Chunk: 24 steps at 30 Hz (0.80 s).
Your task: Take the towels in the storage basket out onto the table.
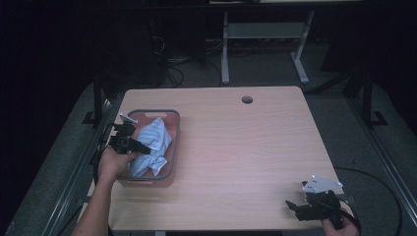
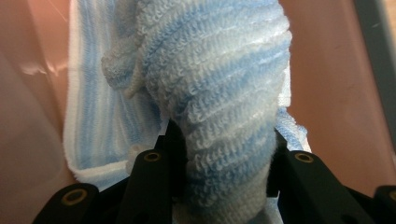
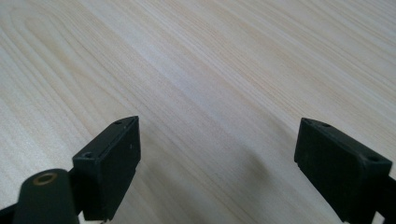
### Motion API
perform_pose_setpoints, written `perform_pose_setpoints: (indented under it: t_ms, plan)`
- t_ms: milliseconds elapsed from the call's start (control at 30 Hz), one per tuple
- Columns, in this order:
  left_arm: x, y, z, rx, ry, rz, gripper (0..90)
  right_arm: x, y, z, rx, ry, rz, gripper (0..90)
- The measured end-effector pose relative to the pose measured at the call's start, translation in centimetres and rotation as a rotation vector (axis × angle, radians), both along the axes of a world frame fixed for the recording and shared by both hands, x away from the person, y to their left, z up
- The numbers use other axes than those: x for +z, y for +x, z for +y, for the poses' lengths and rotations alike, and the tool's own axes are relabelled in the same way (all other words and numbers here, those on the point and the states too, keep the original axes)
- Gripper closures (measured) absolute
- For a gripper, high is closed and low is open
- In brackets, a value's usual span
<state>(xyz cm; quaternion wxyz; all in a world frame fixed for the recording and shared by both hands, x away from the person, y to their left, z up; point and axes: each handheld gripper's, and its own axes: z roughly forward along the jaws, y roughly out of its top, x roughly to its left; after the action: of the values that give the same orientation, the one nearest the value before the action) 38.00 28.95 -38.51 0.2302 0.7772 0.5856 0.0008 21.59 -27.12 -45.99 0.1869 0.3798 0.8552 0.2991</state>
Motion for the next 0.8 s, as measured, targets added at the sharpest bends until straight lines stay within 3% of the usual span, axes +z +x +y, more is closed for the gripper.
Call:
perform_pose_setpoints:
  t_ms: [167, 800]
  plan:
    - [0.9, -0.6, 0.7, -0.001, -0.060, -0.033, 64.7, 0.0, 0.0, 0.1, -0.001, -0.002, 0.001, 13.9]
    - [3.6, -1.7, 1.7, 0.040, -0.146, -0.120, 64.7, 0.2, 0.0, -0.2, -0.014, 0.000, -0.009, 13.9]
